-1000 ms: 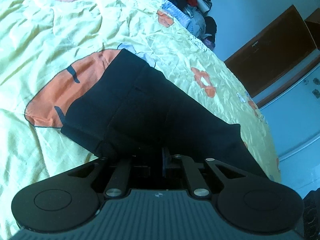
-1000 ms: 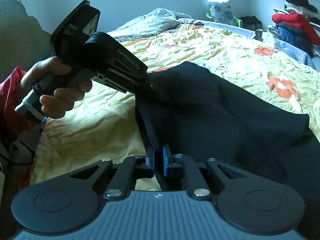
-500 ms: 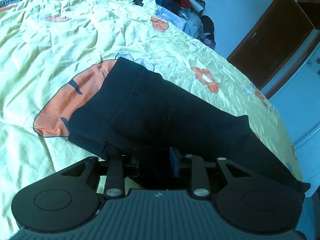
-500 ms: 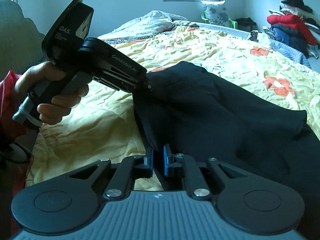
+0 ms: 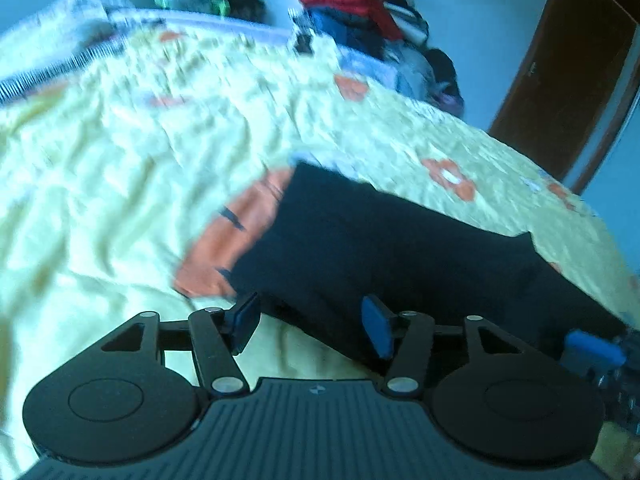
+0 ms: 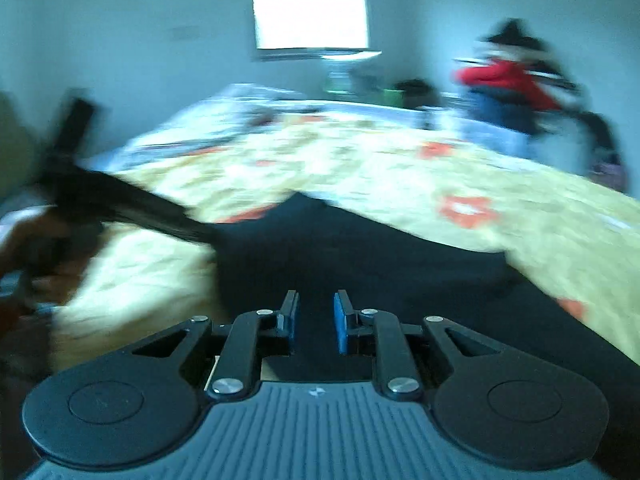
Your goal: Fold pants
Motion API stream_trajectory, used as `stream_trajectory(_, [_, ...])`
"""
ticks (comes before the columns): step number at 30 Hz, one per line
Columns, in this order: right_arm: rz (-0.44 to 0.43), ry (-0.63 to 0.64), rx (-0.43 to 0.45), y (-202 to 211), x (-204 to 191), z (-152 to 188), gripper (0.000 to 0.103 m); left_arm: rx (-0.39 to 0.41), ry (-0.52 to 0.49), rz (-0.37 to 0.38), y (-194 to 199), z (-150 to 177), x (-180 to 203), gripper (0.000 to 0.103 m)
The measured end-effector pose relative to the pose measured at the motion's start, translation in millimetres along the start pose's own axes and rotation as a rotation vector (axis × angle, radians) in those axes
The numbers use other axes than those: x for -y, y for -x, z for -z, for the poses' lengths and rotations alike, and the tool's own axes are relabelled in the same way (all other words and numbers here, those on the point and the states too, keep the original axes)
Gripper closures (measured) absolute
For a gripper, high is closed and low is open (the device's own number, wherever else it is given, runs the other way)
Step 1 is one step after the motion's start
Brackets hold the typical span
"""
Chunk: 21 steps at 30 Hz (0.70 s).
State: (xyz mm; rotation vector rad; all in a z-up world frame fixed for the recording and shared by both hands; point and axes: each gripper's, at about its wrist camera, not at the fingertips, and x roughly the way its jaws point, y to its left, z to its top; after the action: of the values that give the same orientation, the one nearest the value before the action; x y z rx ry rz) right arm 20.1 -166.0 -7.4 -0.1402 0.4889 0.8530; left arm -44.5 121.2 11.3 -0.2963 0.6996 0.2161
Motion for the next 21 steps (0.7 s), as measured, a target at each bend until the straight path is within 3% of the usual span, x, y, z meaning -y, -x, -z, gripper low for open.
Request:
stream_trajectory(2, [0.047, -0.071, -0.044, -5.2, 9.9, 9.1, 0.085, 0.036, -0.031, -0.022, 6.0, -1.7, 5.5, 0.043])
stream_trajectory(6, [0.070, -0.108, -0.132, -12.9, 9.9, 26.7, 0.085, 0.057, -0.114, 0.052, 7.2, -1.9, 31.6, 0.035])
stream_trajectory(12, [0.125, -0.214, -0.003, 11.1, 12.7, 32.2, 0.085, 0.085, -0.221, 0.133, -13.2, 23.7, 76.0, 0.032])
stream_trajectory(15, [0.163, -0.257, 0.024, 13.2, 19.1, 36.7, 0.085, 0.098, -0.263, 0.084, -28.9, 40.6, 88.8, 0.032])
stream_trajectory(17, [0.175, -0.265, 0.024, 11.6, 20.1, 40.4, 0.085, 0.148, -0.299, 0.045, -32.9, 51.0, 92.9, 0.029])
stream_trajectory(20, [0.192, -0.274, 0.024, 8.4, 18.6, 40.9, 0.085, 0.162, -0.362, -0.031, -37.7, 58.9, 98.6, 0.003])
stream_trajectory(21, [0.204, -0.273, 0.030, 8.9, 17.6, 40.3, 0.085, 0.158, -0.359, -0.036, -38.2, 58.0, 98.6, 0.000])
